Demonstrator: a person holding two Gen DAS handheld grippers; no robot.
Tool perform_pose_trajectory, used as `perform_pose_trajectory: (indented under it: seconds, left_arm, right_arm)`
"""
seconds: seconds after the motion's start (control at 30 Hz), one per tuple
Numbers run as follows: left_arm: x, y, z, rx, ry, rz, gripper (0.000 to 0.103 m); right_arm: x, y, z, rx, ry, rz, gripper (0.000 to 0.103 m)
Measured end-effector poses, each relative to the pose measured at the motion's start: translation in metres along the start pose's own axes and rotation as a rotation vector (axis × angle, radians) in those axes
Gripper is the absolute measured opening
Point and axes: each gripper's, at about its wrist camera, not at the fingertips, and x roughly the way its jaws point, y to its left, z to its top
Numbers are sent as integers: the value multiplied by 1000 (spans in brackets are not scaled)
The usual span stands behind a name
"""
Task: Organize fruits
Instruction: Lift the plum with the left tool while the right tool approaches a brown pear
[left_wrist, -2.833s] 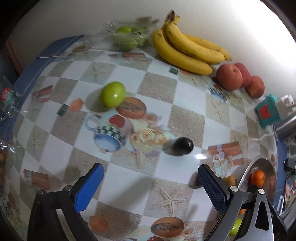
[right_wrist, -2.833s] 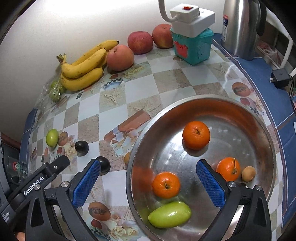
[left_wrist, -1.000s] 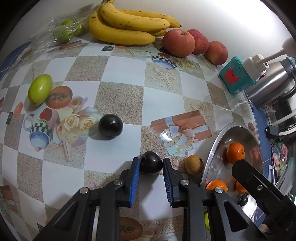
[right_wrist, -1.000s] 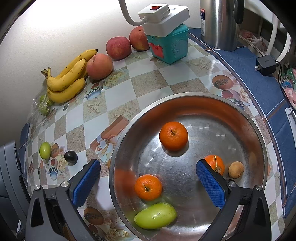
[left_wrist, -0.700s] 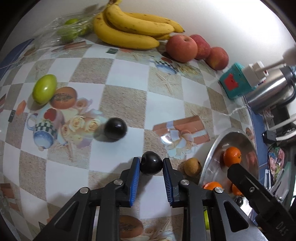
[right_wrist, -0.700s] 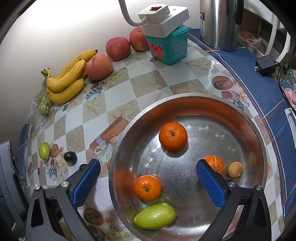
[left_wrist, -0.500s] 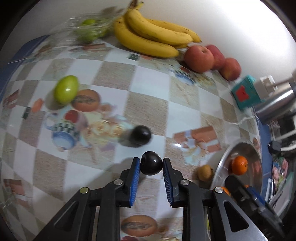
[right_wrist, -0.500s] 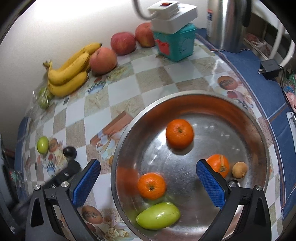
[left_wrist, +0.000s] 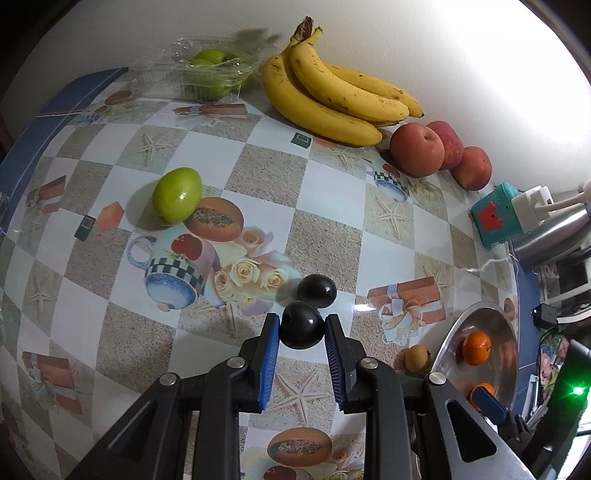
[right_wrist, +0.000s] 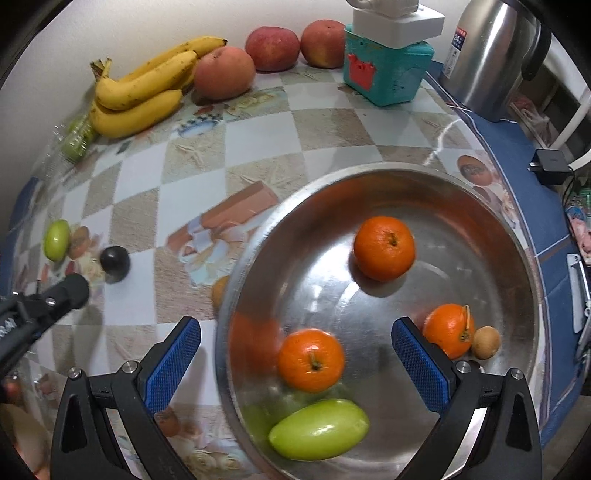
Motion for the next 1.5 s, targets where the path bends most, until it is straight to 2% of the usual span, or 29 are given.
perform_pose_trajectory:
  seconds: [0.73, 0.9, 1.13, 1.2, 1.23, 1.27, 1.33, 1.43, 1.5]
  left_arm:
    - [-1, 0, 0, -2, -3, 7, 27]
    - [-2, -1, 0, 1, -2, 4, 27]
    - [-12, 7, 4, -16, -20, -1, 27]
    - [-13, 10, 5, -23, -21, -3, 27]
    - [-13, 12, 6, -27, -22, -4, 27]
    - [-13, 13, 6, -29, -21, -5, 27]
    - [-12, 15, 6, -32, -14, -12, 27]
    - [-10, 17, 6, -37, -3, -23, 27]
    - [-9, 17, 6, -39, 1, -28, 27]
  right_arm:
    - [-2, -22, 7, 61, -7, -35, 103]
    - [-13, -21, 11, 71, -44, 40, 103]
    - [-35, 5, 12, -7, -146, 141, 103]
    - [-33, 15, 11, -36, -150, 157, 101]
    - [-32, 19, 11, -45, -149, 165, 95]
    - [-30, 24, 11, -54, -144, 181, 84]
    - [-26, 31, 11, -67, -134, 194, 75]
    - [-22, 42, 11, -97, -134, 182, 73]
    - [-19, 46, 13, -111, -133, 166, 65]
